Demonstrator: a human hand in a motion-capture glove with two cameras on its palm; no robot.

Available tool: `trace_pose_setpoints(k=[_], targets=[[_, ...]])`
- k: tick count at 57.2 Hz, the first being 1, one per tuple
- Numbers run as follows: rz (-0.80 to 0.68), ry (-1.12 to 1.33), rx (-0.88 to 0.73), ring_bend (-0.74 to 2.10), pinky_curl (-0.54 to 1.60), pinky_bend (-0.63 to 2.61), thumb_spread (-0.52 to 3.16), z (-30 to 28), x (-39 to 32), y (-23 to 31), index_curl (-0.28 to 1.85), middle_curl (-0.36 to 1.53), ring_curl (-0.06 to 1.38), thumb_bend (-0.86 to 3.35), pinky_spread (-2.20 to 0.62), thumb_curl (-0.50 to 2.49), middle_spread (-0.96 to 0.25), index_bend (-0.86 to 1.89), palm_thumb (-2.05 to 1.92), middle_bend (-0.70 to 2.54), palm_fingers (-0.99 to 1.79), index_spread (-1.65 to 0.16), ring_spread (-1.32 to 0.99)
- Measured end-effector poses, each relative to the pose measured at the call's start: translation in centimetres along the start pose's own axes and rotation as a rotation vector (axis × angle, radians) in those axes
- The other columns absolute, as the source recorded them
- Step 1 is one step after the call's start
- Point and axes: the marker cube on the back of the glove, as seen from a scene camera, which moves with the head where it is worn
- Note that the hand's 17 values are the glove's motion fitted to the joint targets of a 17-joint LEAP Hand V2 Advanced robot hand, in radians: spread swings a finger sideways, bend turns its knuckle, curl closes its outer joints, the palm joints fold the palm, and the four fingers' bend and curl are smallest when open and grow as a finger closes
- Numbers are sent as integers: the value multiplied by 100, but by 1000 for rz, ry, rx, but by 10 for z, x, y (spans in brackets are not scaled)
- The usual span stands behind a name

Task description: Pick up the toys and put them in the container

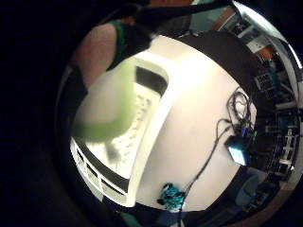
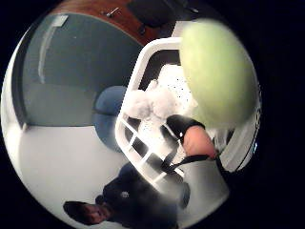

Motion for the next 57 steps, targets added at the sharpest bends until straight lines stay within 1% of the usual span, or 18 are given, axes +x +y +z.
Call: trace_pose_setpoints(k=[3,6,13,16,20,23,25,29,32,33,36,40,43,46,48,50,53,57], targets=[[-2,-36,9,56,49,115,85,-15,9,11,64,64,54,-2,-10,70,-12,16,36,28,-48,-36,-19],[41,-90,41,44,45,108,94,-45,35,21,58,59,47,-3,-6,66,-9,12,33,19,-40,-34,-14],[49,-107,76,30,39,93,108,-96,75,67,51,52,41,-2,1,58,-4,11,29,14,-26,-31,-7],[25,-104,58,26,37,89,113,-105,84,96,48,50,39,-2,2,55,-3,11,29,16,-22,-29,-5],[-101,-18,3,25,36,85,118,-82,71,161,45,48,38,-2,3,51,-2,11,27,16,-17,-29,-4],[-140,23,-49,24,35,84,121,-57,72,204,43,47,38,-2,4,49,-1,11,25,16,-16,-28,-2],[-122,28,-77,24,35,84,123,-40,77,225,42,45,38,-2,4,47,0,11,24,15,-15,-28,-2],[-19,-10,-107,24,36,87,124,-1,94,257,39,43,38,-3,5,45,1,10,21,14,-13,-27,0],[44,-27,-124,32,37,94,125,35,97,279,36,41,40,-2,4,43,2,8,19,13,-5,-27,0],[63,-27,-134,38,38,98,126,50,96,287,35,41,41,-2,4,42,2,8,18,15,4,-28,0],[119,0,-164,45,38,102,126,88,96,303,33,40,42,-2,3,41,3,9,17,16,6,-28,0],[167,106,-172,52,40,108,126,118,103,311,32,39,45,-3,2,39,3,11,15,16,5,-28,0],[173,205,-111,63,42,116,126,132,100,315,30,36,48,-2,0,38,3,10,14,10,4,-29,0],[144,295,12,82,43,124,127,136,98,312,28,32,52,1,-6,39,3,7,19,6,6,-30,-2],[121,332,69,107,45,139,129,135,97,308,22,28,56,4,-17,39,3,-1,25,3,26,-30,-10],[103,348,88,122,45,145,133,133,98,303,19,27,57,7,-23,40,2,-1,30,9,45,-30,-16],[85,344,83,135,44,145,140,128,98,294,16,31,58,12,-29,41,-1,3,38,25,71,-30,-21],[87,309,61,141,45,139,143,111,97,279,14,37,61,18,-33,45,-5,7,50,42,85,-29,-25]])
